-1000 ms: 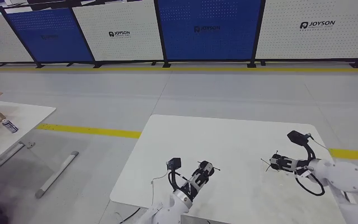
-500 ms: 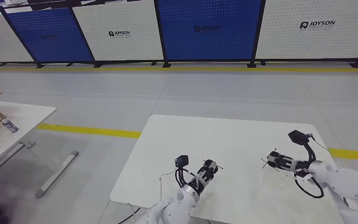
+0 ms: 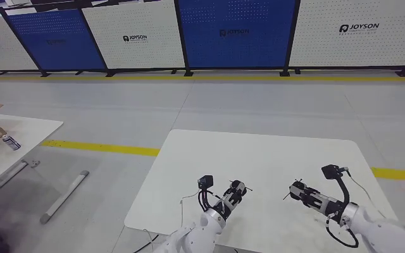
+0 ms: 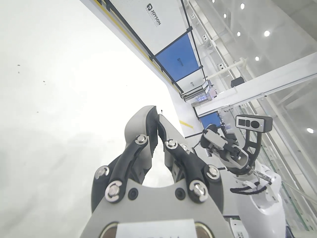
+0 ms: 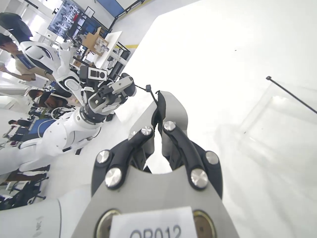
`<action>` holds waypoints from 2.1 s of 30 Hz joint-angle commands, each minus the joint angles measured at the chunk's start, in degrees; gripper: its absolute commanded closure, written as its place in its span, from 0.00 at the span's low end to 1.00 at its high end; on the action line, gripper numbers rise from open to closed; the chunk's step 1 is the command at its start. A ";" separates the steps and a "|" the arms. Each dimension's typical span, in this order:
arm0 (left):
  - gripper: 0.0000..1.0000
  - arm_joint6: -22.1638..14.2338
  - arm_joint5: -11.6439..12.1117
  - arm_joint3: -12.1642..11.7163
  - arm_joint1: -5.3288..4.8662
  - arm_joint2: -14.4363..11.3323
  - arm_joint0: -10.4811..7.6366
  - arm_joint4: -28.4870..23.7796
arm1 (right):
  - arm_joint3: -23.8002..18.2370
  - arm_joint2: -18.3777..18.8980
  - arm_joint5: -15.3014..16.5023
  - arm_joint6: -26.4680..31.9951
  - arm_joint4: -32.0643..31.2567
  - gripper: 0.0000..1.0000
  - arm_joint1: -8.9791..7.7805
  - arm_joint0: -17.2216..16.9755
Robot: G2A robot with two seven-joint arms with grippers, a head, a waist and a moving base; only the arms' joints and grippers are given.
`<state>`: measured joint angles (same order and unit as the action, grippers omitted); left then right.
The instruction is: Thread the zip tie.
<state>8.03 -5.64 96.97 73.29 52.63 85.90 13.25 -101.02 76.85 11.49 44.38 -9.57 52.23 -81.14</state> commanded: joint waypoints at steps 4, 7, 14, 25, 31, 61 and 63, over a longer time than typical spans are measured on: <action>1.00 0.00 0.00 0.00 0.00 0.00 0.00 0.00 | 0.00 0.00 0.01 0.00 0.00 1.00 0.00 0.00; 1.00 0.00 0.00 0.00 0.00 0.00 0.00 0.00 | -0.20 0.20 0.12 -3.29 0.23 1.00 0.19 -0.44; 1.00 0.00 0.00 0.00 0.00 0.00 0.00 0.00 | -2.57 1.83 4.70 -13.46 2.21 1.00 0.66 -5.19; 1.00 0.00 0.00 0.00 0.00 0.00 0.00 0.00 | -4.90 -1.93 0.56 -17.65 -0.82 1.00 1.60 -7.44; 1.00 0.00 0.00 0.00 0.00 0.00 0.00 0.00 | -4.90 -1.93 0.56 -17.65 -0.82 1.00 1.60 -7.44; 1.00 0.00 0.00 0.00 0.00 0.00 0.00 0.00 | -0.12 -11.32 4.35 -39.94 -7.09 1.00 4.78 -10.13; 1.00 0.00 0.00 0.00 0.00 0.00 0.00 0.00 | 0.88 -12.12 4.26 -39.40 -6.91 1.00 5.07 -9.37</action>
<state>8.03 -5.64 96.97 73.29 52.63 85.90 13.25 -100.60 65.06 15.80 4.81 -16.55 57.19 -90.87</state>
